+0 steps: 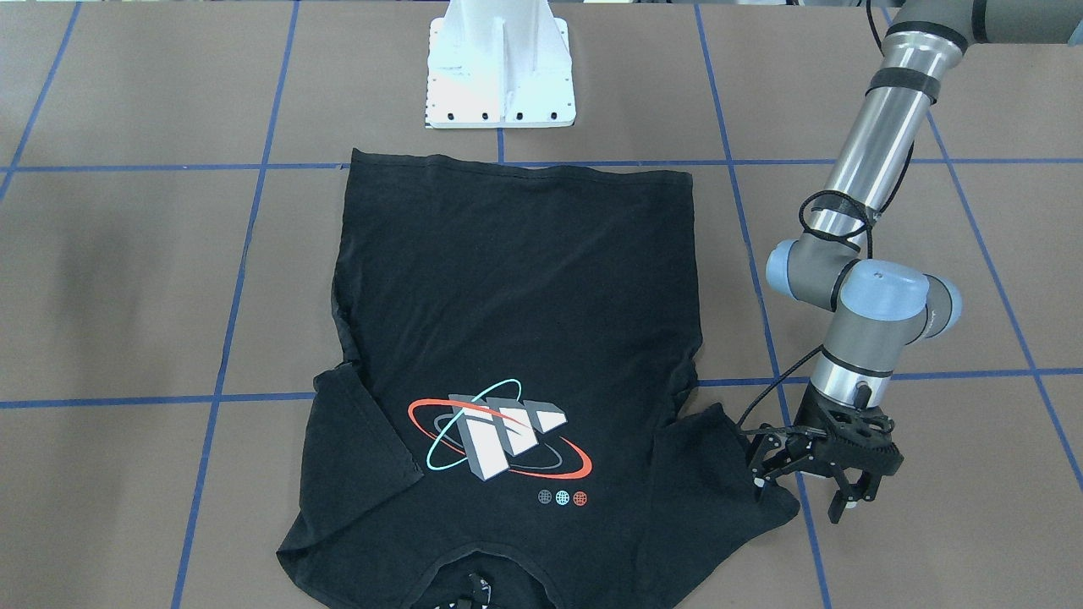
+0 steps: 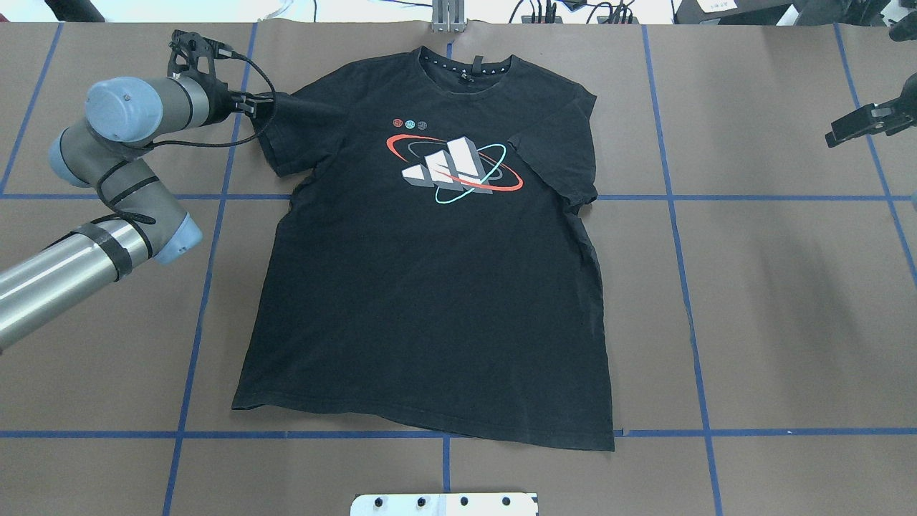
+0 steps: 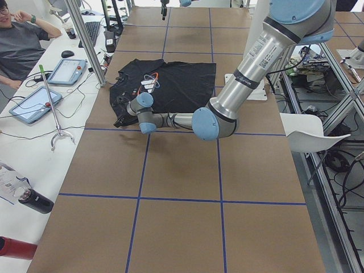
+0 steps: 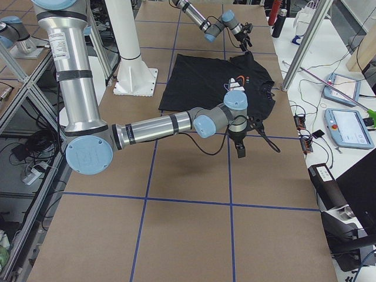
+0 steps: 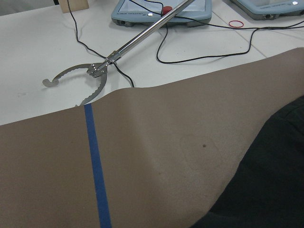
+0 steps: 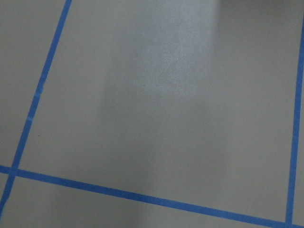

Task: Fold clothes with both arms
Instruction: 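Reach the left gripper to the other sleeve and fold it inward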

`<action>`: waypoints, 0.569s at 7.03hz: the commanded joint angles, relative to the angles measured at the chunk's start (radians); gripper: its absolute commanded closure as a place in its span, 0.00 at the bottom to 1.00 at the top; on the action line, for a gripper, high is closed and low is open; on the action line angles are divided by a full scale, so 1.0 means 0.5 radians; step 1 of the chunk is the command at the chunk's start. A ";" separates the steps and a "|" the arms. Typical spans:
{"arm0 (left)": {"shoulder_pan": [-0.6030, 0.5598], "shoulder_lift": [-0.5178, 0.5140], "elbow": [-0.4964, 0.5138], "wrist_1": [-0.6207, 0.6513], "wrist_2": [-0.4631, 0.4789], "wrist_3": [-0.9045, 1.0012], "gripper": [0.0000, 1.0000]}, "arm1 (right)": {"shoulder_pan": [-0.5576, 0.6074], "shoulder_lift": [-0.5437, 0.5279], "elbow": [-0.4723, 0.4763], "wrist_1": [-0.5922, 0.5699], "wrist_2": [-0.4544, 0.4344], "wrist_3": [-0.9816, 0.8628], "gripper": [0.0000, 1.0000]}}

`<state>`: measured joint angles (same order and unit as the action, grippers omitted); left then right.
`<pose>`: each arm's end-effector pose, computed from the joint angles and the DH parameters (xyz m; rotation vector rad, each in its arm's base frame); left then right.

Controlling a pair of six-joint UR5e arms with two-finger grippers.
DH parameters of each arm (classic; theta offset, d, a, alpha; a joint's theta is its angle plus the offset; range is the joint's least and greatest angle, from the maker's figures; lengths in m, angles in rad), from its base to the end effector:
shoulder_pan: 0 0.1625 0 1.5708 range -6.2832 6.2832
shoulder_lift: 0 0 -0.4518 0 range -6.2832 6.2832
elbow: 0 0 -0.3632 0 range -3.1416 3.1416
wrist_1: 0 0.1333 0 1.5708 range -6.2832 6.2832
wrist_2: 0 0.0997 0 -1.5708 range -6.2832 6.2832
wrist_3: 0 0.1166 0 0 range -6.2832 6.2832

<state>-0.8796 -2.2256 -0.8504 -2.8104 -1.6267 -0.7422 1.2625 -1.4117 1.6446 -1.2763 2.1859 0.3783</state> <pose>0.4017 -0.6845 0.4977 0.8525 0.8081 -0.0122 -0.1067 -0.5527 0.5569 0.2783 -0.7368 -0.0958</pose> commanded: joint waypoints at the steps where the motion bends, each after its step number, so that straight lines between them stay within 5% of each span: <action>1: 0.041 0.018 0.001 -0.033 -0.002 -0.101 0.32 | 0.000 0.001 0.006 0.000 0.000 0.001 0.00; 2: 0.050 0.018 0.004 -0.037 -0.002 -0.111 0.43 | 0.000 -0.002 0.006 0.000 0.000 0.001 0.00; 4: 0.060 0.018 0.007 -0.037 -0.008 -0.111 0.45 | 0.000 -0.002 0.009 0.000 0.000 0.001 0.00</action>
<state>-0.8533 -2.2167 -0.8475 -2.8282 -1.6282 -0.7956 1.2625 -1.4126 1.6483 -1.2763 2.1859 0.3789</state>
